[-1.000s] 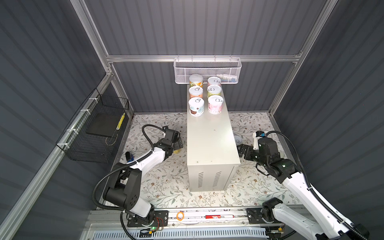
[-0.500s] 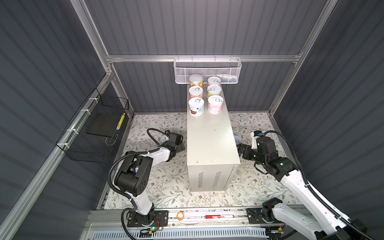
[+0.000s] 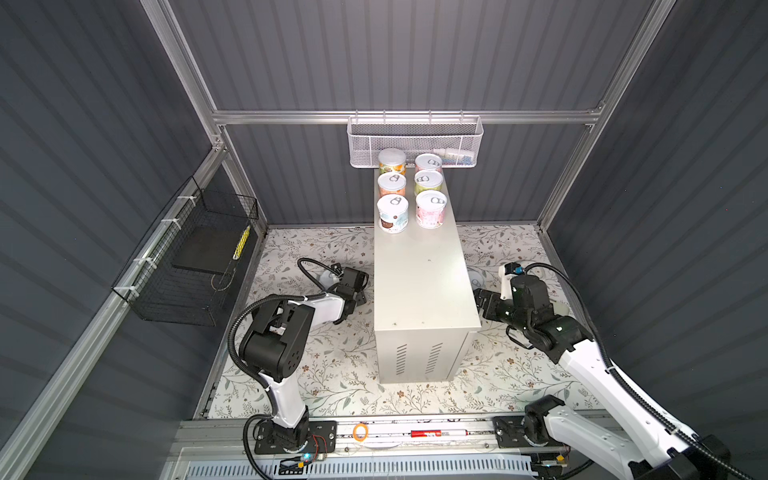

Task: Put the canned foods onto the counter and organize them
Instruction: 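Close the left gripper on the yellow-labelled can and lift it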

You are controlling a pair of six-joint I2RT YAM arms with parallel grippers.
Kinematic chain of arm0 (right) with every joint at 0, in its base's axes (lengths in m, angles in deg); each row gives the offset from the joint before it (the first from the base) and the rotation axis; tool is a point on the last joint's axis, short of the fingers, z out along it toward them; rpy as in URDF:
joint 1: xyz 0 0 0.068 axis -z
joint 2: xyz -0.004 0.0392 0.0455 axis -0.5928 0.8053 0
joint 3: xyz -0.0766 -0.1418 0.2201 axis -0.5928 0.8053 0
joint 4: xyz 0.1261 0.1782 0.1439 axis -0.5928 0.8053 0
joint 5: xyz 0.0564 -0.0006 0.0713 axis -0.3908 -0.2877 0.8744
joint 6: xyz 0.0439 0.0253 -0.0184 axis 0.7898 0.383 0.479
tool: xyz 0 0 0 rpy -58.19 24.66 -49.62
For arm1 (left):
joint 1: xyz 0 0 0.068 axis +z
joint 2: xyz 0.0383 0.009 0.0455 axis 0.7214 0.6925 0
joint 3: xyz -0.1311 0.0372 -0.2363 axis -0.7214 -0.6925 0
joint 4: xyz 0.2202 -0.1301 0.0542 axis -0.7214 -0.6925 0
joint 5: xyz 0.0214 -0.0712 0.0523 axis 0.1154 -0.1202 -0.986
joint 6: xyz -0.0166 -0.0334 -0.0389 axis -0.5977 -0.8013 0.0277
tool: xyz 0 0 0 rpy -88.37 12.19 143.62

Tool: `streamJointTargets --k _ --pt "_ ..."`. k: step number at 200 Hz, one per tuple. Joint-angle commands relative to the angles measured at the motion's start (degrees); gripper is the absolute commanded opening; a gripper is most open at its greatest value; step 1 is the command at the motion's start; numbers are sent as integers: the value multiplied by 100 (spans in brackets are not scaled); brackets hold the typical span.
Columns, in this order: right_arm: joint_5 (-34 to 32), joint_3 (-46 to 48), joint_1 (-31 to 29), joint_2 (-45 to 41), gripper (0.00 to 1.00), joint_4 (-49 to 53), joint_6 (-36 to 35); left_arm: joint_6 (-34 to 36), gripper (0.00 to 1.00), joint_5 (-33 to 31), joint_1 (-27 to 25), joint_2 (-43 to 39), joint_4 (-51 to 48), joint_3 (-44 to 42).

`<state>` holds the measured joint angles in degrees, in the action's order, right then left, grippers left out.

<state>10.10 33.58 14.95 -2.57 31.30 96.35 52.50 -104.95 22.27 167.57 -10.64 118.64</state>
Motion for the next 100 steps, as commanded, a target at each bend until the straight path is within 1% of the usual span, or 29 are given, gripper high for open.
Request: streamJointTargets --k 1,14,23,41,72,100 --pt "118 88 11 32 99 -189 61 -23 56 -104 43 125 -111 102" --pt "149 107 7 49 99 -254 83 -11 42 -113 46 71 -142 61" --pt "160 120 7 65 99 -272 89 19 31 -109 44 19 -176 21" --pt "187 134 9 97 99 -331 114 91 0 -134 43 -129 -324 -41" --pt "241 160 12 144 99 -395 157 256 0 -28 44 -611 -639 -221" --pt "192 157 7 83 99 -345 150 471 0 221 43 -1427 -1161 -410"
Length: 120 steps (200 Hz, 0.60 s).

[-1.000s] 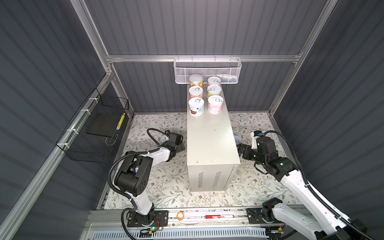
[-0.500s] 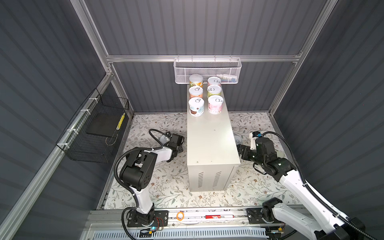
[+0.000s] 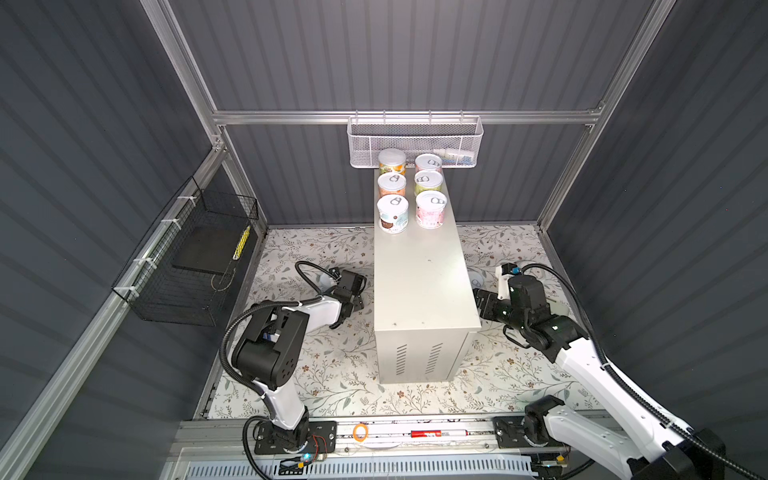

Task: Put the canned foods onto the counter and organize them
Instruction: 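Close the left gripper on the yellow-labelled can and lift it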

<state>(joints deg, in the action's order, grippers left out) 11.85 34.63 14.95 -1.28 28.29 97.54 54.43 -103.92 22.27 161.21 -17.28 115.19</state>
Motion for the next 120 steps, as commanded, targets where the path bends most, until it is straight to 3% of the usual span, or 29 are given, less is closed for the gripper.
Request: streamJointTargets --k 1,56,86,120 --pt "17 60 6 -50 99 -42 29 283 0 127 43 -827 -515 -69" --pt "-183 49 7 -272 99 104 -70 839 0 565 43 -2830 -2171 349" --pt "-237 22 14 -360 99 139 -117 1267 0 550 43 -3401 -3208 1412" --pt "-257 -4 21 -446 99 170 -146 1712 0 837 43 -3324 -4178 2964"
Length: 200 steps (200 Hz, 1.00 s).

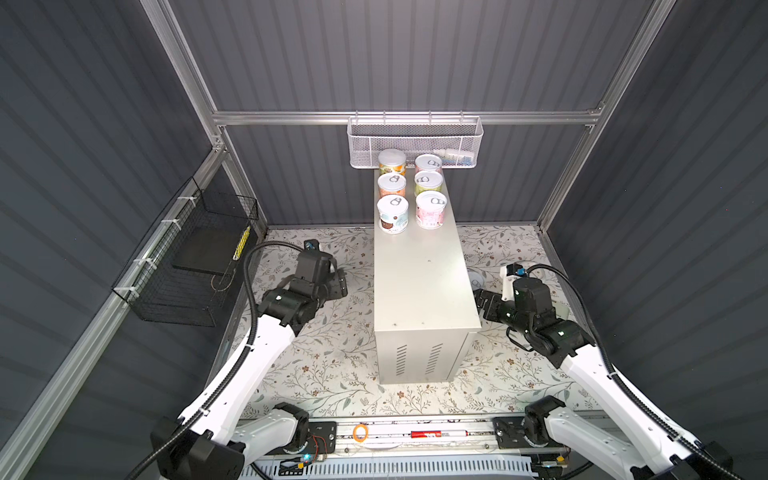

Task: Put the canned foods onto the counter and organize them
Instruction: 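Close the left gripper on the yellow-labelled can and lift it, then carry the yellow-labelled can up onto the cabinet top with the left gripper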

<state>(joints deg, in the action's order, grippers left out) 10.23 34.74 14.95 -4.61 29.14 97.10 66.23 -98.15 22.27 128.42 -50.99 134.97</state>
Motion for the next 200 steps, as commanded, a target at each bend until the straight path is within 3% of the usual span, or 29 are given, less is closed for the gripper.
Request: streamJointTargets --k 1,54,87,113,200 --pt "-95 -14 22 -115 99 85 -100 540 0 260 46 -37 -827 1014" --pt "-114 -51 16 -300 99 85 -132 933 0 1385 26 753 -1769 3337" --pt "-88 -74 21 -298 99 83 -129 988 0 1517 -406 1207 -2296 4475" --pt "-61 -108 15 -325 99 80 -106 904 0 1266 -1088 1482 -2356 4931" --pt "-38 -171 18 -468 99 85 -90 855 0 313 -2230 1974 -2186 5023"
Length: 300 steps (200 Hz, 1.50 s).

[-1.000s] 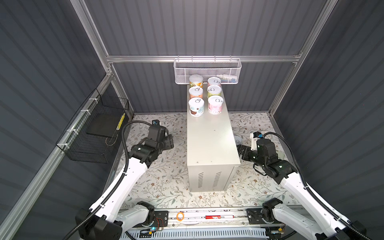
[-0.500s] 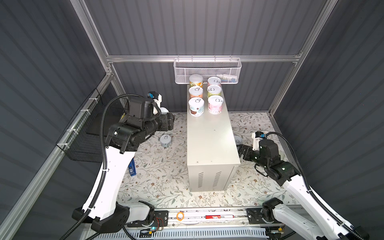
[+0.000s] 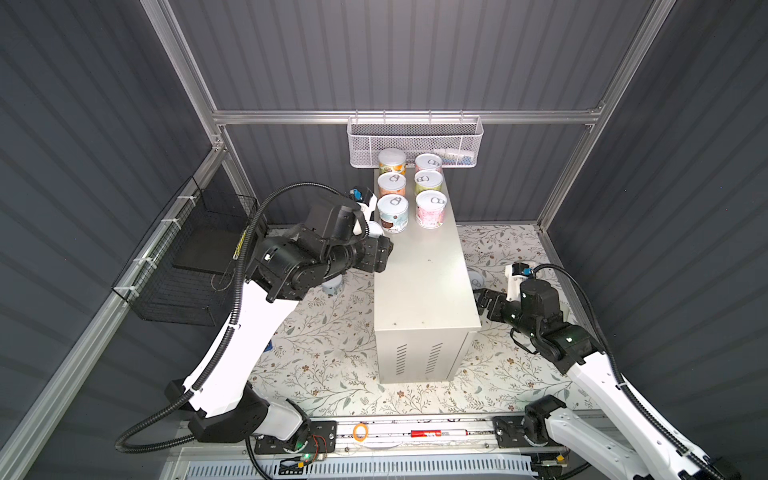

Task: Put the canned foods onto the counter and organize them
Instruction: 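Carry the yellow-labelled can up onto the cabinet top with the left gripper, then set the yellow-labelled can in front of the blue-labelled can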

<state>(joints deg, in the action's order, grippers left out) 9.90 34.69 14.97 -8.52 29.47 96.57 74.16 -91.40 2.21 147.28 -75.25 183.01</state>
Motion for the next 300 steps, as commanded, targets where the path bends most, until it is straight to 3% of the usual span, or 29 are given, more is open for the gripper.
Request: streamJointTargets --k 1,65,205,215,300 --pt "-3 -171 18 -77 99 52 -36 66 0 -370 -229 93 242 219" --pt "-25 -123 13 -138 99 174 -6 246 0 -972 -328 626 1 386" --pt "47 -96 12 -77 99 116 7 308 0 -917 -330 1445 61 858" --pt "47 -96 12 -64 99 114 -8 289 6 -974 -324 1493 8 917" --pt "101 -106 21 130 99 34 20 168 16 -1166 -323 1710 -409 1286"
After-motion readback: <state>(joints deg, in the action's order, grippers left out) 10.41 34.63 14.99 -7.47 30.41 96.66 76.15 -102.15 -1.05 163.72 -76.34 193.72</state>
